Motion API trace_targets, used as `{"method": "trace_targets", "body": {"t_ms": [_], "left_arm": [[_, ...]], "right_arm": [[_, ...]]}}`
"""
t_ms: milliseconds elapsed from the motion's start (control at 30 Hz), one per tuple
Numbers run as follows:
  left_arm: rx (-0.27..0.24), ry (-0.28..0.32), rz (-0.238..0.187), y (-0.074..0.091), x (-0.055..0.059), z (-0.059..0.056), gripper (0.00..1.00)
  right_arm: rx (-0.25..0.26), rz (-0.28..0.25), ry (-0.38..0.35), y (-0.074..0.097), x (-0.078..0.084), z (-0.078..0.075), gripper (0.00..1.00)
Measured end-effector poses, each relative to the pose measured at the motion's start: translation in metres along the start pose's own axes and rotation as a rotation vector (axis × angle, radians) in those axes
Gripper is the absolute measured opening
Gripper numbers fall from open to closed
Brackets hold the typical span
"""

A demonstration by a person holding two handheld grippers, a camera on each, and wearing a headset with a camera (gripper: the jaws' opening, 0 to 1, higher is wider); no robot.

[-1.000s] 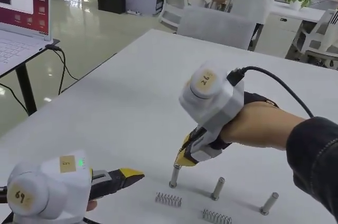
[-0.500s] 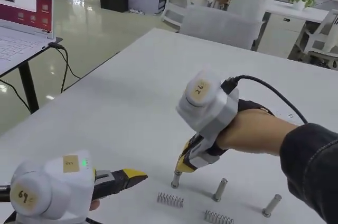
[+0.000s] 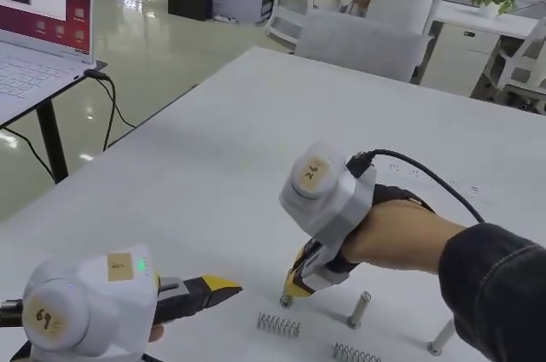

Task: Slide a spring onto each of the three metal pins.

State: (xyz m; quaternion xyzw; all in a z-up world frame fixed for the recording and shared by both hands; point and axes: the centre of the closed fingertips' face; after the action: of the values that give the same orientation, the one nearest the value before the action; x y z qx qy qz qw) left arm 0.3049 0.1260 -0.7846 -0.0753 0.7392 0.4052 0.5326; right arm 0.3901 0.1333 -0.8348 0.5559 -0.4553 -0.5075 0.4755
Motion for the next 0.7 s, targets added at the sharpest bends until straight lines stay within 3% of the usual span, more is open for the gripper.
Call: {"method": "trace_targets", "body": {"t_ms": [700], "left_arm": [[0.001,-0.005,0.006,-0.0007,0.0004,0.0,0.67]], "right_arm": [[0.012,-0.001,0.007,-0.0046,0.005,0.0014,0.13]]}}
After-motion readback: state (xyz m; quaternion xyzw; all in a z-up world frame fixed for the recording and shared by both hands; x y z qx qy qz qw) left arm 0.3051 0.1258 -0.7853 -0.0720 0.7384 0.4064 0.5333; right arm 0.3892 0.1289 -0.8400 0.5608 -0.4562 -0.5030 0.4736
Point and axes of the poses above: the centre of the closed fingertips' face, and the gripper's own axes: y roughly backward along the fingers, z roughly to its left, x roughly out of its underside, and after that the axes turned 14 degrees about z, right-handed
